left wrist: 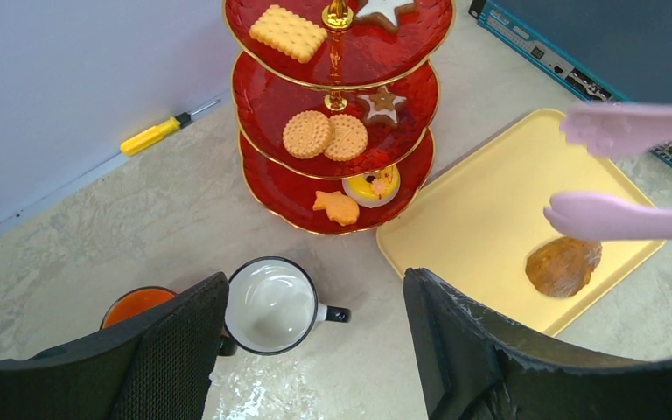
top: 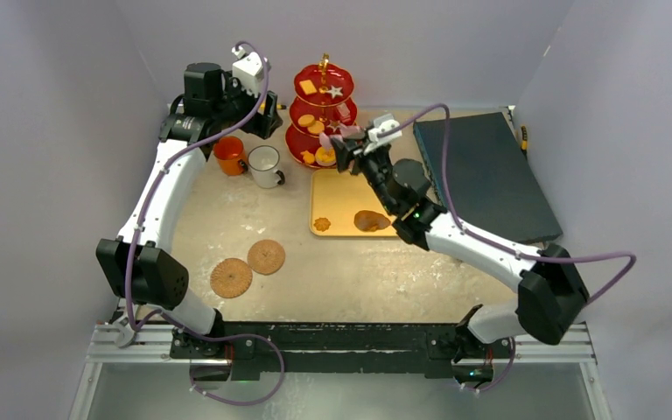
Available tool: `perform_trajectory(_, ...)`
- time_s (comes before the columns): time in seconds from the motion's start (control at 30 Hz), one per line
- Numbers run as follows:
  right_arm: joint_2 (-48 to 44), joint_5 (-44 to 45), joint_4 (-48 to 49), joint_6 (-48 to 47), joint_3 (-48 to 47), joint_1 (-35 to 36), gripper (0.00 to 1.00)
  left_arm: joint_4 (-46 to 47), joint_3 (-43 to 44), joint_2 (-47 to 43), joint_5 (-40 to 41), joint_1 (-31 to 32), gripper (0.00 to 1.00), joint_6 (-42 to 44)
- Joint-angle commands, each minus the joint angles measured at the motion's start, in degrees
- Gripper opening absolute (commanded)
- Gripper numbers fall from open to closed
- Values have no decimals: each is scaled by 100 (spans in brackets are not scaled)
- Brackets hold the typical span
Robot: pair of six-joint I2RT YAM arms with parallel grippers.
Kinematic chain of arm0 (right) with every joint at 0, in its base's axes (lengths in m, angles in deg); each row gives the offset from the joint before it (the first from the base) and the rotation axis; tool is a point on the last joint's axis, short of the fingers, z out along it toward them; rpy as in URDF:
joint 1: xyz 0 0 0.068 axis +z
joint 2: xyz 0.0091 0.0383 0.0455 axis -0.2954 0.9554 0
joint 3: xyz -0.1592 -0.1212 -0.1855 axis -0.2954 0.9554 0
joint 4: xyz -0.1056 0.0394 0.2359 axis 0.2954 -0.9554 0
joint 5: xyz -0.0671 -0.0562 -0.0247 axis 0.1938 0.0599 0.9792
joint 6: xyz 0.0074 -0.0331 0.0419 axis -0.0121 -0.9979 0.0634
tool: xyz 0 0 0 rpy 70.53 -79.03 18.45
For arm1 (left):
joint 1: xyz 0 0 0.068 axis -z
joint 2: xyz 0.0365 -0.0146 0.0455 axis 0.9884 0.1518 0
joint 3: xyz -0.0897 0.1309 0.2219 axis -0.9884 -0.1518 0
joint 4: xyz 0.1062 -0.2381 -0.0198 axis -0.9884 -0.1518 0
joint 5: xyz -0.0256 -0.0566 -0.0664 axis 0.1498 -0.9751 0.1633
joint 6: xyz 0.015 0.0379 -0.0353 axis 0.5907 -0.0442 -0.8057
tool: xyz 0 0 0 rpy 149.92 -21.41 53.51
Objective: Serve the afternoon tea
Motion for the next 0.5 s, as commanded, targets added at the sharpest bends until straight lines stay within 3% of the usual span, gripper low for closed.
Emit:
perform_trajectory(0.0,-800,473,-521,448,1021,-28,63,184,23,-263,-207,-42,72,-137)
perform_trajectory(0.2,-1780,652,-1224,1042,2298,-19,63,107,44,-272,-282,-41,71,-108)
perform_trajectory(0.47,-2054,427,-1698,1305,2894,-2,64,114,28,-186,-424,-42,70,-102)
